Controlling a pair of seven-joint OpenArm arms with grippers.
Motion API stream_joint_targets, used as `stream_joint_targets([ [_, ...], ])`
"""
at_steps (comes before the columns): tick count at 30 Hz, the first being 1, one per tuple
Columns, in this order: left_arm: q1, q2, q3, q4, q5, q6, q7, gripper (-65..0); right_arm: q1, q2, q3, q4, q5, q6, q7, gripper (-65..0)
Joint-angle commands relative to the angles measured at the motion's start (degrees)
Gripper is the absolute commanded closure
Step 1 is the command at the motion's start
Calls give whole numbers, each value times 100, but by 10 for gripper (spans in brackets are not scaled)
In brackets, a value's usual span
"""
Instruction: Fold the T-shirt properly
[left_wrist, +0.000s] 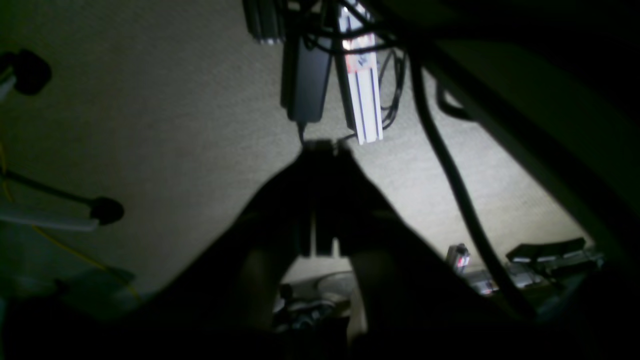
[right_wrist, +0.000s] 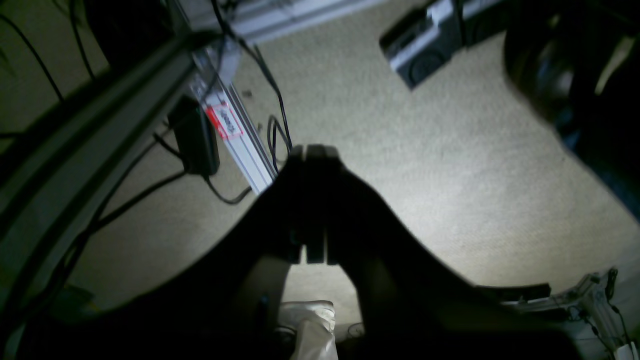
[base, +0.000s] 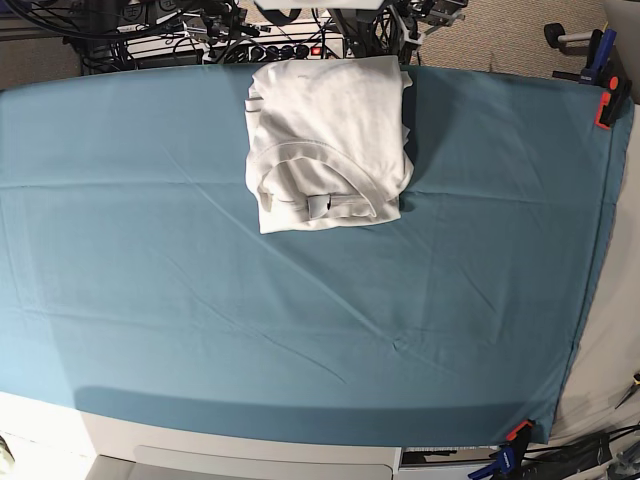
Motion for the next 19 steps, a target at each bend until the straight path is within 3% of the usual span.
stream_joint_targets([
  [1,17,17,7,2,-63,-11,146,0,2,48,11,33,31,-7,-13,0],
  [6,0,-4,7,4,-435,-2,157,0,0,46,11,33,28,-7,42,0],
  [19,4,-4,7,31,-448,-7,85,0,-2,-35,11,33,26,-7,365,0],
])
